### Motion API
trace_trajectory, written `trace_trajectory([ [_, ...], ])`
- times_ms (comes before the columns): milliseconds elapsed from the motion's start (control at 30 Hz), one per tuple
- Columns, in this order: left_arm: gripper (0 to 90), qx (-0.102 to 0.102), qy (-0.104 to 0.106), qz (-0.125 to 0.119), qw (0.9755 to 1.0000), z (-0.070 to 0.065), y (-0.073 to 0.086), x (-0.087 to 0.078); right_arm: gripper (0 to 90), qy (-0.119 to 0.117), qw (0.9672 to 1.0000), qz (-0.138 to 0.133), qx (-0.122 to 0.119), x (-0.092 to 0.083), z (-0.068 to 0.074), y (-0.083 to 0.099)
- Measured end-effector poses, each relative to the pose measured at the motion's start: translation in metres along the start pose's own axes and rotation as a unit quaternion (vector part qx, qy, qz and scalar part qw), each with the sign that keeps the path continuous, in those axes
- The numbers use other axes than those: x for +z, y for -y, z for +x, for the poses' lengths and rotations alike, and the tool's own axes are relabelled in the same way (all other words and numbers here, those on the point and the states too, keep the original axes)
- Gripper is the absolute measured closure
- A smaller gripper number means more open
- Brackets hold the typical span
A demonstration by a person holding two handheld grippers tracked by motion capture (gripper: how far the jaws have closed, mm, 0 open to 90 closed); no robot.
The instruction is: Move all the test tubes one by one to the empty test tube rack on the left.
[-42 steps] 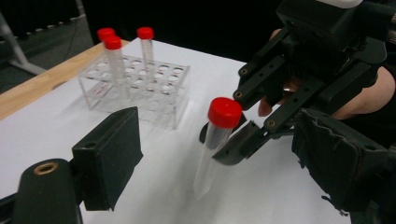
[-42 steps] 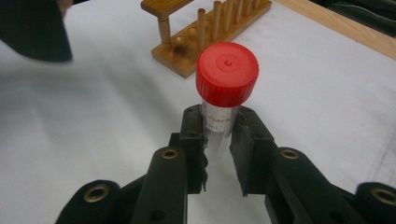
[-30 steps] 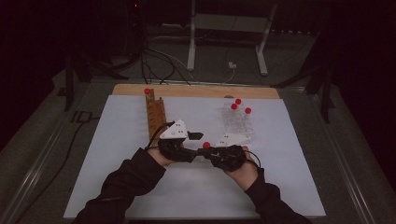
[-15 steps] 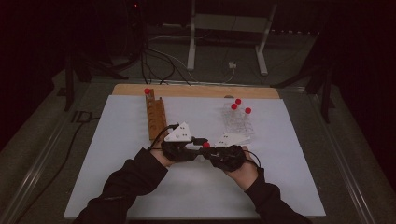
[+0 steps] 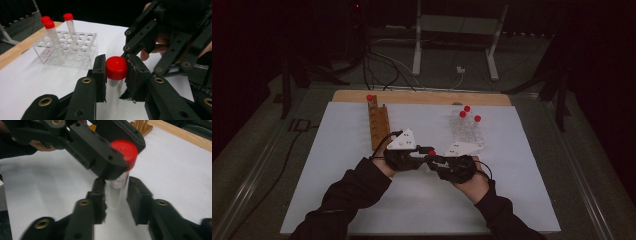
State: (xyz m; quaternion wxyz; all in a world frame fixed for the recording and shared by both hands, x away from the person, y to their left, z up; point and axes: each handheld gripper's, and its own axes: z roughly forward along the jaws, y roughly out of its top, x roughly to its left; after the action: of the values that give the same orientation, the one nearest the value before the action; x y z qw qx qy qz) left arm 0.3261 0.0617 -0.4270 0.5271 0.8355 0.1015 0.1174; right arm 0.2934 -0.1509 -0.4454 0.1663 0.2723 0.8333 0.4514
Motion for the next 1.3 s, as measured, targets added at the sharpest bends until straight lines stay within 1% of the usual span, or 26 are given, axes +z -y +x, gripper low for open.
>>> trace_trajectory([
  [33,71.9,0.001,-0.005,0.003,1.0,0.001,-0.001,-0.001,60.9,0.001,1.0,-0.004,0.002,-0.001,0.0,0.0],
  [100,71.9,-0.002,-0.007,0.001,1.0,0.003,-0.001,-0.004,56.4,0.002,0.9999,-0.009,0.006,-0.004,-0.001,0.0],
  [133,71.9,-0.003,-0.01,0.002,0.9999,0.003,-0.001,-0.005,52.7,0.005,0.9999,-0.012,0.005,-0.006,-0.001,0.0],
  [200,71.9,-0.003,-0.017,0.002,0.9999,0.005,-0.002,-0.007,47.7,0.004,0.9997,-0.02,0.012,-0.009,-0.002,0.001],
  [233,72.0,-0.005,-0.018,0.002,0.9998,0.006,-0.002,-0.009,43.9,0.004,0.9996,-0.024,0.012,-0.011,-0.003,0.002],
  [267,71.9,-0.007,-0.02,0.002,0.9998,0.007,-0.002,-0.01,40.2,0.01,0.9995,-0.027,0.011,-0.013,-0.003,0.002],
  [300,71.9,-0.008,-0.026,0.0,0.9996,0.008,-0.003,-0.012,38.2,0.011,0.9995,-0.029,0.011,-0.014,-0.003,0.003],
  [333,72.0,-0.009,-0.027,-0.002,0.9996,0.01,-0.003,-0.014,35.4,0.008,0.9994,-0.032,0.012,-0.016,-0.003,0.004],
  [367,72.0,-0.011,-0.027,-0.004,0.9996,0.011,-0.003,-0.015,30.6,0.012,0.9992,-0.035,0.014,-0.017,-0.003,0.005],
  [433,72.0,-0.013,-0.034,-0.003,0.9993,0.015,-0.005,-0.019,23.9,0.017,0.9989,-0.039,0.02,-0.02,-0.003,0.006],
  [500,72.0,-0.019,-0.04,-0.005,0.999,0.019,-0.006,-0.023,17.8,0.022,0.9984,-0.045,0.025,-0.022,-0.003,0.008],
  [700,72.0,-0.032,-0.063,-0.013,0.9974,0.033,-0.008,-0.036,2.8,0.027,0.9972,-0.059,0.037,-0.027,-0.007,0.011],
  [800,72.0,-0.036,-0.074,-0.014,0.9965,0.039,-0.009,-0.041,1.7,0.023,0.9968,-0.064,0.04,-0.03,-0.008,0.012],
  [933,72.0,-0.043,-0.091,-0.017,0.9948,0.046,-0.008,-0.048,1.7,0.021,0.9969,-0.065,0.039,-0.032,-0.009,0.013],
  [1000,72.0,-0.047,-0.097,-0.018,0.994,0.05,-0.008,-0.051,1.0,0.019,0.9963,-0.07,0.046,-0.033,-0.01,0.013],
  [1133,72.0,-0.054,-0.116,-0.021,0.9915,0.058,-0.006,-0.058,0.0,0.021,0.9956,-0.079,0.045,-0.035,-0.011,0.014],
  [1167,72.0,-0.057,-0.119,-0.022,0.991,0.06,-0.006,-0.061,0.0,0.025,0.9953,-0.081,0.046,-0.036,-0.01,0.014],
  [1233,72.0,-0.061,-0.13,-0.024,0.9893,0.065,-0.005,-0.065,0.0,0.029,0.995,-0.085,0.043,-0.037,-0.01,0.013],
  [1267,72.0,-0.064,-0.132,-0.026,0.9889,0.068,-0.005,-0.067,0.0,0.028,0.995,-0.085,0.044,-0.037,-0.01,0.013],
  [1300,72.0,-0.065,-0.139,-0.026,0.9878,0.07,-0.005,-0.069,0.0,0.027,0.995,-0.086,0.044,-0.038,-0.01,0.013],
])
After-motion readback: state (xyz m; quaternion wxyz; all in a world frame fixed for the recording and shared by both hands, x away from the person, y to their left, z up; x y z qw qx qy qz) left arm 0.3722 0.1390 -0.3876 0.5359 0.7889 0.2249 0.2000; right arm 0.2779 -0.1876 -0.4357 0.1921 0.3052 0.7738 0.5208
